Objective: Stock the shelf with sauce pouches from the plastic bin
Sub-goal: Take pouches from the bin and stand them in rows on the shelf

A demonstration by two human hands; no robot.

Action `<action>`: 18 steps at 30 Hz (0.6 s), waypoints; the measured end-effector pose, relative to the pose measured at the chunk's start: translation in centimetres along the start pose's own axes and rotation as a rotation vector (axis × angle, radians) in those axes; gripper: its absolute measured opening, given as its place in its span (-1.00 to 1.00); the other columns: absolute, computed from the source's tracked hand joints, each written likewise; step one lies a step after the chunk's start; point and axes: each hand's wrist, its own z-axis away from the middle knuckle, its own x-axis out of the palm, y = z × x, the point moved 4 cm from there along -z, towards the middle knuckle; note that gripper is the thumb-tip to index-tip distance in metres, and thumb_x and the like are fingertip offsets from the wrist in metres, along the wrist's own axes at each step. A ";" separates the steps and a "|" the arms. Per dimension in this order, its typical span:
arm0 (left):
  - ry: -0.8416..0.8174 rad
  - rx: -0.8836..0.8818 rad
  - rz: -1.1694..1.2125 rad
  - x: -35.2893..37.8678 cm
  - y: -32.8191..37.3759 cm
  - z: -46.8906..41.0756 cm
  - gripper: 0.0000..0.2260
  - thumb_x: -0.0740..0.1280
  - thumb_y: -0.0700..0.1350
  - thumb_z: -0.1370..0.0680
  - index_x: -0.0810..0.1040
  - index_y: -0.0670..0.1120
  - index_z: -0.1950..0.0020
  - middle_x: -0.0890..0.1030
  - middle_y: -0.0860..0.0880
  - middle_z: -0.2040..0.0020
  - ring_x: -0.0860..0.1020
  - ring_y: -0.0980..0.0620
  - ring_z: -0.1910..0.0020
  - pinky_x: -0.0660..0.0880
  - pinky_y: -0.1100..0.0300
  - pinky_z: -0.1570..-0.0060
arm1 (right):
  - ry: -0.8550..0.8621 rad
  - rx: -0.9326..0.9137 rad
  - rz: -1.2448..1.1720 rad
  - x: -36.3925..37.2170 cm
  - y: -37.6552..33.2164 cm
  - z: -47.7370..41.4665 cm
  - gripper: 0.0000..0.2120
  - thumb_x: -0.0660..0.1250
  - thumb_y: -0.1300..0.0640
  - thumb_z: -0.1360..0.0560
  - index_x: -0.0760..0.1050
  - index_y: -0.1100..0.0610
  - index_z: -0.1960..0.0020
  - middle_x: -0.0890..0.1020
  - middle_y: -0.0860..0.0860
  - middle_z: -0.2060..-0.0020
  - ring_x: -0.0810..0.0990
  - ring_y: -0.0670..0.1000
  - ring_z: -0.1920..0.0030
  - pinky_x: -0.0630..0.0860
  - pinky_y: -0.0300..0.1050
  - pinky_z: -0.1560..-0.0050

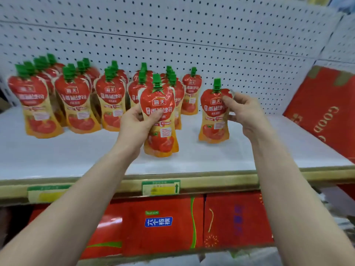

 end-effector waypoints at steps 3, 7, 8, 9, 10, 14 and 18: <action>0.050 -0.006 0.002 1.0 -1.2 -1.8 -0.84 0.43 -0.16 -0.49 0.62 -0.03 -0.06 0.71 0.03 0.03 0.68 0.06 0.00 0.61 0.06 -0.02 | 0.003 0.022 0.008 0.8 2.4 -5.0 -0.87 0.34 0.18 -0.58 0.58 0.15 0.14 0.65 -0.04 0.26 0.63 -0.17 0.32 0.58 -0.16 0.22; 0.091 -0.013 -0.002 2.2 -2.3 -3.3 -0.81 0.43 -0.17 -0.49 0.62 -0.05 -0.10 0.71 0.02 0.01 0.68 0.07 0.00 0.61 0.13 0.01 | 0.026 0.088 -0.046 2.0 5.3 -10.5 -0.90 0.39 0.15 -0.54 0.61 0.08 0.16 0.69 0.01 0.16 0.67 -0.01 0.13 0.63 0.01 0.05; 0.091 -0.012 -0.007 2.5 -2.5 -3.6 -0.81 0.43 -0.18 -0.49 0.62 -0.05 -0.09 0.71 0.02 0.01 0.68 0.07 0.01 0.61 0.16 0.04 | 0.015 0.093 -0.070 2.5 5.6 -11.7 -0.90 0.39 0.16 -0.55 0.61 0.11 0.13 0.69 0.04 0.13 0.67 0.01 0.12 0.63 0.00 0.06; 0.090 -0.013 -0.010 2.7 -2.6 -3.9 -0.81 0.43 -0.19 -0.49 0.62 -0.04 -0.09 0.72 0.03 0.02 0.68 0.08 0.01 0.60 0.19 0.07 | 0.002 0.096 -0.091 3.0 5.9 -12.7 -0.89 0.37 0.17 -0.56 0.61 0.17 0.11 0.68 0.06 0.12 0.66 0.01 0.13 0.64 -0.01 0.07; 0.088 -0.014 -0.009 2.9 -2.7 -4.1 -0.81 0.43 -0.21 -0.49 0.62 -0.05 -0.09 0.72 0.04 0.03 0.68 0.09 0.03 0.60 0.23 0.09 | -0.006 0.101 -0.098 3.5 6.2 -13.7 -0.87 0.36 0.18 -0.57 0.61 0.23 0.09 0.67 0.08 0.13 0.64 0.01 0.15 0.65 -0.02 0.07; 0.100 -0.016 -0.024 3.4 -3.2 -4.9 -0.78 0.43 -0.23 -0.48 0.62 -0.10 -0.12 0.72 0.01 0.02 0.68 0.07 0.02 0.60 0.24 0.08 | -0.031 0.093 -0.082 5.0 7.0 -16.6 -0.71 0.36 0.14 -0.57 0.53 0.40 0.12 0.63 0.16 0.20 0.59 0.06 0.15 0.61 0.04 0.07; 0.107 -0.017 -0.039 3.6 -3.5 -5.2 -0.75 0.44 -0.23 -0.47 0.62 -0.11 -0.14 0.72 0.01 0.01 0.68 0.07 0.01 0.60 0.26 0.08 | -0.066 0.087 -0.093 5.6 7.2 -17.9 -0.61 0.33 0.16 -0.59 0.44 0.54 -0.09 0.58 0.23 0.15 0.57 0.07 0.15 0.64 -0.12 0.20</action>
